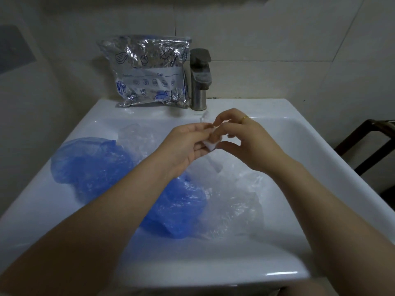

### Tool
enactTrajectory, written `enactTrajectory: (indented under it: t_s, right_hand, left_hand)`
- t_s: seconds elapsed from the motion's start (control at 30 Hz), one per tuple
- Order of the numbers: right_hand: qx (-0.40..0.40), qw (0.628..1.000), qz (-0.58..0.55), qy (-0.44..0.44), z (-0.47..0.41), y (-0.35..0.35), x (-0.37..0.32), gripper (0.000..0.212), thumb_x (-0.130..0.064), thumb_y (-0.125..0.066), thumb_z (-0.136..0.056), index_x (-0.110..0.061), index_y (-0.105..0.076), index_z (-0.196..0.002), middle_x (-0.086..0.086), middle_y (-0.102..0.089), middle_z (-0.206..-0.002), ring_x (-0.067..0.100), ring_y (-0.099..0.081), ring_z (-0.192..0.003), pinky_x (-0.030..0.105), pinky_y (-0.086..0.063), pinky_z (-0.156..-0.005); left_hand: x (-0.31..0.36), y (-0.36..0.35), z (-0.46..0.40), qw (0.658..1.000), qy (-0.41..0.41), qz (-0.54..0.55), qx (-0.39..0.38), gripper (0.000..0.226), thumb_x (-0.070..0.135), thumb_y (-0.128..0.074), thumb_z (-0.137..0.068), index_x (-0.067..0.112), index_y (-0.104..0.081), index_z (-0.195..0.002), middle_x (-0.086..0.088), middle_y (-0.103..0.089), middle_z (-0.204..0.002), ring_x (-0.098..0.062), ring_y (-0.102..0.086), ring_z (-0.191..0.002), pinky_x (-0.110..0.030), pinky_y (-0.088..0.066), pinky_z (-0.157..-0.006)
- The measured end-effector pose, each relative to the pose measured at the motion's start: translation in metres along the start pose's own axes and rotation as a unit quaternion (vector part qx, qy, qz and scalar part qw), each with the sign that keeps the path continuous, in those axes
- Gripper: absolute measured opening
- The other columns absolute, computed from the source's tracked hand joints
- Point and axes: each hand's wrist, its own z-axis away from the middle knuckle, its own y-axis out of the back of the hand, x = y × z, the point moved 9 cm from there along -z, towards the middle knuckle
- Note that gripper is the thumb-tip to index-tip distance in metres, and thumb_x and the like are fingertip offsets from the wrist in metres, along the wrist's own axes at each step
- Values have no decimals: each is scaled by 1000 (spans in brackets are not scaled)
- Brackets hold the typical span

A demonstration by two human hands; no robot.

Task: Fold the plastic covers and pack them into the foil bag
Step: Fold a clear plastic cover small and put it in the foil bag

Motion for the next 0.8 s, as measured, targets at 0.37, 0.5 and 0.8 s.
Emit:
enactTrajectory:
  t_s: [0.37, 0.5, 0.8]
  right_hand:
    - [24, 994, 8, 102, 1, 7, -30, 8, -26, -53, -84, -33, -52, -87, -4, -71, -103, 11, -49, -91, 17, -41, -73]
    - [4, 994, 60, 91, 2, 4, -28, 9, -17, -53, -86, -14, -61, -86, 3, -70, -87, 20, -58, -83, 31, -50, -62]
    - [12, 985, 115, 128, 1, 3, -35, 21, -18, -48, -86, -8, -66, -92, 6, -66, -89, 26, -58, -73, 36, -50, -56]
  left_hand:
    - [-1, 2, 2, 999, 14, -26, 40, 25, -5, -44, -92, 9, -64, -84, 1, -68, -64, -6, -64, -60, -15, -54, -65]
    - [-7, 6, 3, 997, 46, -4, 65, 13, 3, -52, -92, 6, -62, -84, 1, -67, -57, -3, -64, -53, -14, -55, -63]
    - [0, 0, 3, 998, 28, 20, 54, 19, 12, -45, -97, 8, -59, -85, -4, -65, -74, -12, -63, -66, -26, -56, -76]
